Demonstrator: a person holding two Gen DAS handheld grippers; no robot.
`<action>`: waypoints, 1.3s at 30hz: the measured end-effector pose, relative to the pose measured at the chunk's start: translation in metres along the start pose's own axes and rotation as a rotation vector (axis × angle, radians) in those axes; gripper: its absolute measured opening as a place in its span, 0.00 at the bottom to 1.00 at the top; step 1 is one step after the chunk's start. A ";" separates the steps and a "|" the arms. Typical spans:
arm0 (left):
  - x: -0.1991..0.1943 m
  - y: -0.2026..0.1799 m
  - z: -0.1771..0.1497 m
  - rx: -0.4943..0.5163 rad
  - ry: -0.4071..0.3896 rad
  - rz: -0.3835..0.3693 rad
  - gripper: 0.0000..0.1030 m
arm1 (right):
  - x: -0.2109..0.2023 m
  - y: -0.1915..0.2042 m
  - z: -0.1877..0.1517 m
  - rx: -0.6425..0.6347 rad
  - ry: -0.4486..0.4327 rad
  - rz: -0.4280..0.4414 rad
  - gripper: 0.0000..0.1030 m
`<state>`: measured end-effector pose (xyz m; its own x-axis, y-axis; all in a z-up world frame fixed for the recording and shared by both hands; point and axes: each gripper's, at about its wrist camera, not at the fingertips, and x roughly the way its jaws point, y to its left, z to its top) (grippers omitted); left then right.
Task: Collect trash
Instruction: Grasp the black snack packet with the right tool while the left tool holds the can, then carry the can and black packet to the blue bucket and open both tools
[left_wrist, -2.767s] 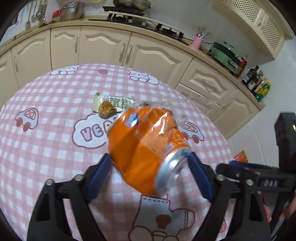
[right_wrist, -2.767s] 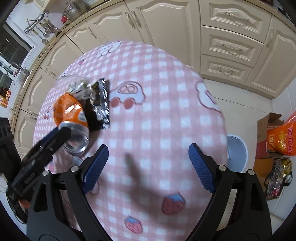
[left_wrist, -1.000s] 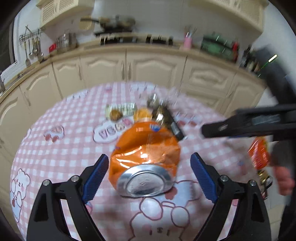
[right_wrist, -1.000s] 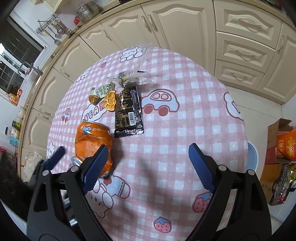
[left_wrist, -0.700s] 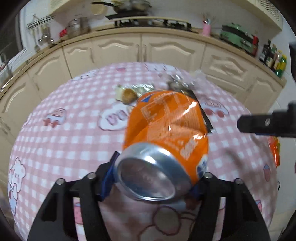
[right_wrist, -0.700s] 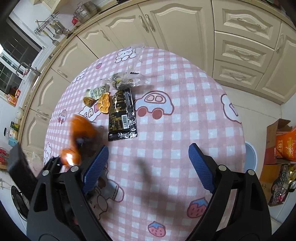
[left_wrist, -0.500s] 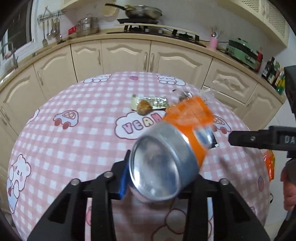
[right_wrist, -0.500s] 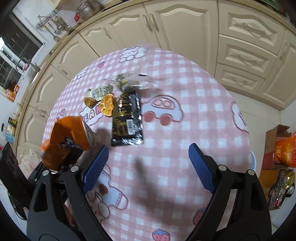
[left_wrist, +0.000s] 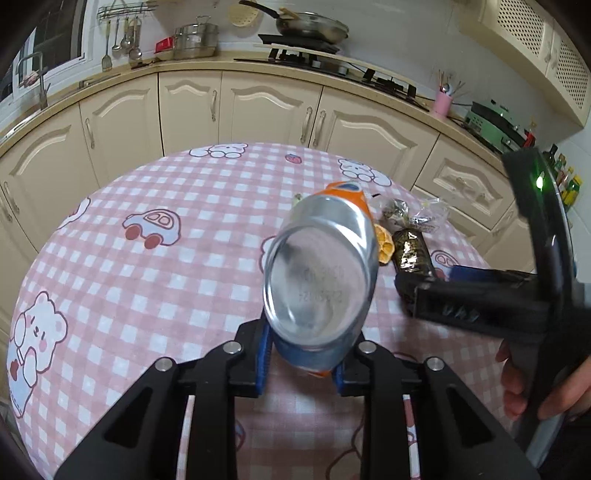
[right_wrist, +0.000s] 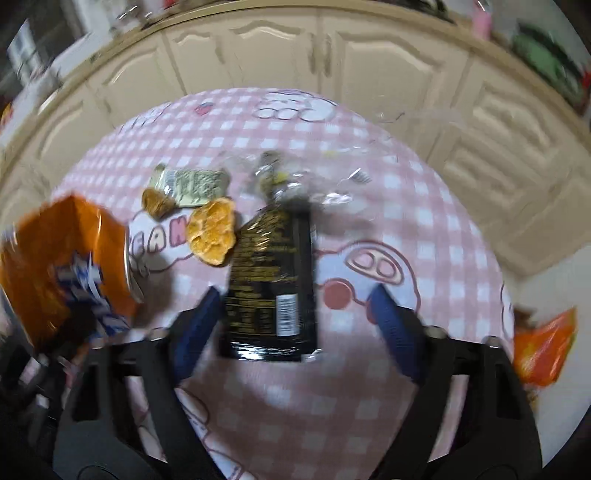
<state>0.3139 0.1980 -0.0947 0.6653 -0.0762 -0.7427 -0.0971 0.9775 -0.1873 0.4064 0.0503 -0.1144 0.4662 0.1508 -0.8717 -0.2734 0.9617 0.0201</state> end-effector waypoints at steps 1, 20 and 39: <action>-0.001 0.001 0.000 -0.003 -0.003 -0.001 0.23 | -0.003 0.002 -0.002 -0.016 -0.024 -0.007 0.44; -0.043 -0.062 -0.018 0.096 -0.067 -0.062 0.23 | -0.071 -0.074 -0.061 0.134 -0.046 0.087 0.37; -0.062 -0.228 -0.051 0.341 -0.072 -0.202 0.24 | -0.134 -0.214 -0.155 0.408 -0.108 0.003 0.38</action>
<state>0.2567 -0.0297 -0.0385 0.6975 -0.2710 -0.6634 0.2841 0.9544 -0.0911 0.2725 -0.2106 -0.0779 0.5575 0.1561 -0.8154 0.0707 0.9697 0.2340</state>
